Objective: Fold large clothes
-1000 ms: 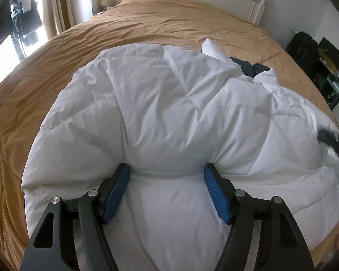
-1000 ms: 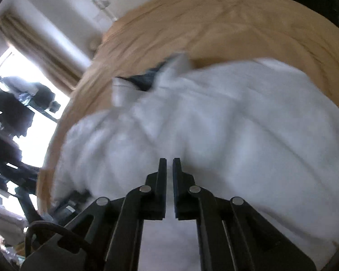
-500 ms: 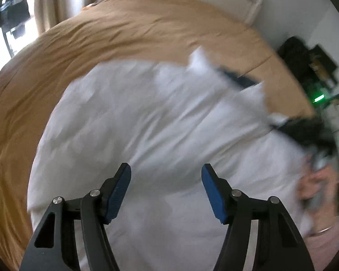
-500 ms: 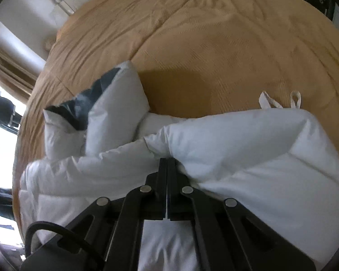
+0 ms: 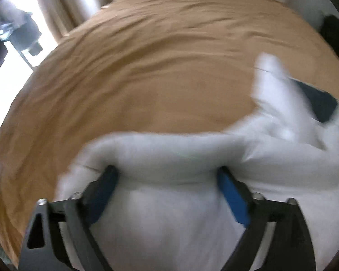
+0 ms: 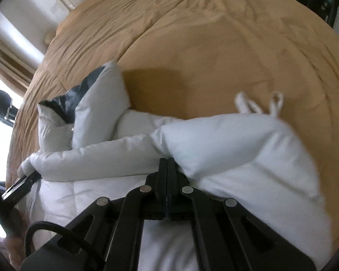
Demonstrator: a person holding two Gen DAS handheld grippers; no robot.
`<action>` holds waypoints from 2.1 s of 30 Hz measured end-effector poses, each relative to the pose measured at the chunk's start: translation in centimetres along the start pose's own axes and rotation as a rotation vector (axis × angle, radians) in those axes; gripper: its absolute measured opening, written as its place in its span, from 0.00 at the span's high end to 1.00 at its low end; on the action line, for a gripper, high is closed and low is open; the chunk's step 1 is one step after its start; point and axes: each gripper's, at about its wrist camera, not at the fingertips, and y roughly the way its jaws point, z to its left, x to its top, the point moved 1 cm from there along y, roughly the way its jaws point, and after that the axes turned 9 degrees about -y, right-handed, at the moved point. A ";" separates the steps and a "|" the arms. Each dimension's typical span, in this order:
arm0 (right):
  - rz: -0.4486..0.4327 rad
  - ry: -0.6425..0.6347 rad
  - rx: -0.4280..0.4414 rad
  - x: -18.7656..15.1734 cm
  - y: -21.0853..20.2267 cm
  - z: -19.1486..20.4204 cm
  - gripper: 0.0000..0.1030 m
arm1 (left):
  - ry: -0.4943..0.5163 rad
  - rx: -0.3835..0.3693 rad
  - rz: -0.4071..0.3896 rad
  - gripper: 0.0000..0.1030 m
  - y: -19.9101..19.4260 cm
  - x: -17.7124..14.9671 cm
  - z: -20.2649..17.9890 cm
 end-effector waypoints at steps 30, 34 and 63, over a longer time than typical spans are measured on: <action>-0.469 -0.254 0.095 -19.8 -13.3 7.3 0.97 | -0.105 -0.364 -0.262 0.30 -12.7 -17.4 3.6; -0.435 -0.374 -0.014 -20.6 -9.8 10.6 0.97 | -0.047 -0.227 -0.328 0.22 -10.9 -18.5 3.0; -0.441 -0.014 -0.109 -11.8 -14.3 -2.5 0.94 | -0.099 -0.170 -0.301 0.24 -8.6 -17.4 6.7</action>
